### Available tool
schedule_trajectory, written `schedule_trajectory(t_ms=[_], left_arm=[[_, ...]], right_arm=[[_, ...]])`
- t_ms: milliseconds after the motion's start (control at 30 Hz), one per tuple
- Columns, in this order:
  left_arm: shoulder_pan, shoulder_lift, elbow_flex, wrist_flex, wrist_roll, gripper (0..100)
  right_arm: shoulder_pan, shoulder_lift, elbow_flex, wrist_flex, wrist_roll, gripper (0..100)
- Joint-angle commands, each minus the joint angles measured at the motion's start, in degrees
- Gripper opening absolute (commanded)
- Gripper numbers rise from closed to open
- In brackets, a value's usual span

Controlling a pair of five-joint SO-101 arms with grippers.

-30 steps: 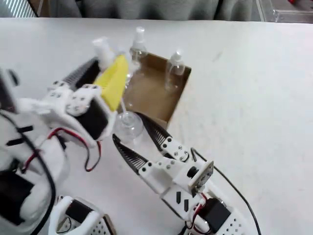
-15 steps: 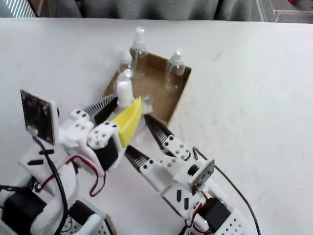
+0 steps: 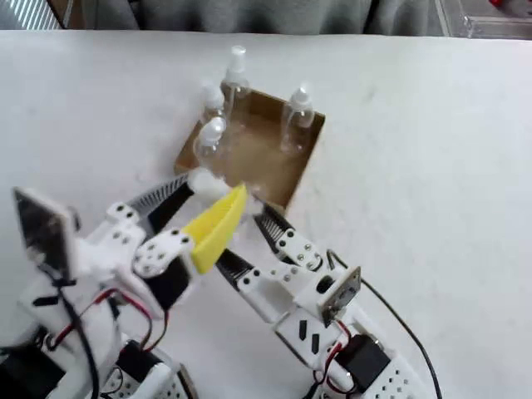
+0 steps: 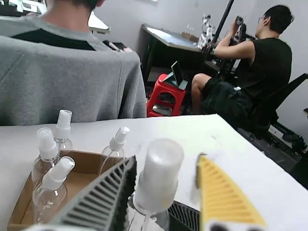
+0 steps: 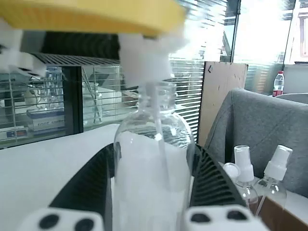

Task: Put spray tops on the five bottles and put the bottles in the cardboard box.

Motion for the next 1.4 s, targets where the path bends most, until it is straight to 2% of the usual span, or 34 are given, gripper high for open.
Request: schedule_trajectory(t_ms=[0, 167, 267, 400, 467, 600, 733, 800, 933, 967, 1033, 1133, 1300, 1367], left_arm=[[0.13, -3.47, -0.79, -0.35, -0.35, 25], [0.04, -10.24, -0.79, -0.26, -0.44, 23], [-3.82, -13.14, -0.62, 1.49, -0.70, 23], [-9.54, -14.20, 1.14, 4.92, -6.15, 23], [-10.86, -14.90, 2.29, 6.07, -6.51, 23], [-10.59, -19.82, 4.04, 8.88, -6.77, 23], [-10.59, -27.30, 6.51, 10.99, -6.86, 23], [-10.59, -28.88, 8.18, 12.31, -6.86, 20], [-10.51, -28.35, 12.13, 12.66, -6.95, 2], [-10.33, -28.35, 13.01, 12.66, -6.95, 2], [-8.66, -28.35, 14.24, 13.27, -6.51, 5], [-4.18, -28.35, 14.68, 15.12, -6.42, 2], [10.07, -28.35, 14.77, 17.49, -7.30, 2], [14.81, -28.35, 15.74, 16.88, -9.93, 2]], right_arm=[[0.40, -0.31, -0.70, -0.92, -0.44, 1.5], [0.75, -0.22, -0.70, -0.84, -0.44, 1.5], [3.56, -0.22, -0.97, -0.84, -0.44, 1.5], [7.43, -0.13, -3.60, -0.66, -0.44, 1.5], [8.75, -0.04, -6.68, 1.45, -0.44, 1.5], [10.24, 3.21, -12.31, 3.38, -0.44, 1.5], [11.38, 12.53, -17.93, 1.54, -0.53, 1.5], [11.74, 17.71, -21.45, 0.84, -0.53, 1.5], [11.30, 26.51, -29.54, 0.66, -0.53, 1.5], [11.30, 28.53, -31.65, 0.75, -0.53, 1.5], [11.30, 32.04, -34.99, 0.75, -0.53, 1.5], [11.21, 37.58, -39.47, 0.66, -1.41, 1.5], [9.63, 46.20, -46.24, 0.66, -5.36, 1.5], [8.13, 48.13, -47.74, 1.01, -5.36, 1.5]])
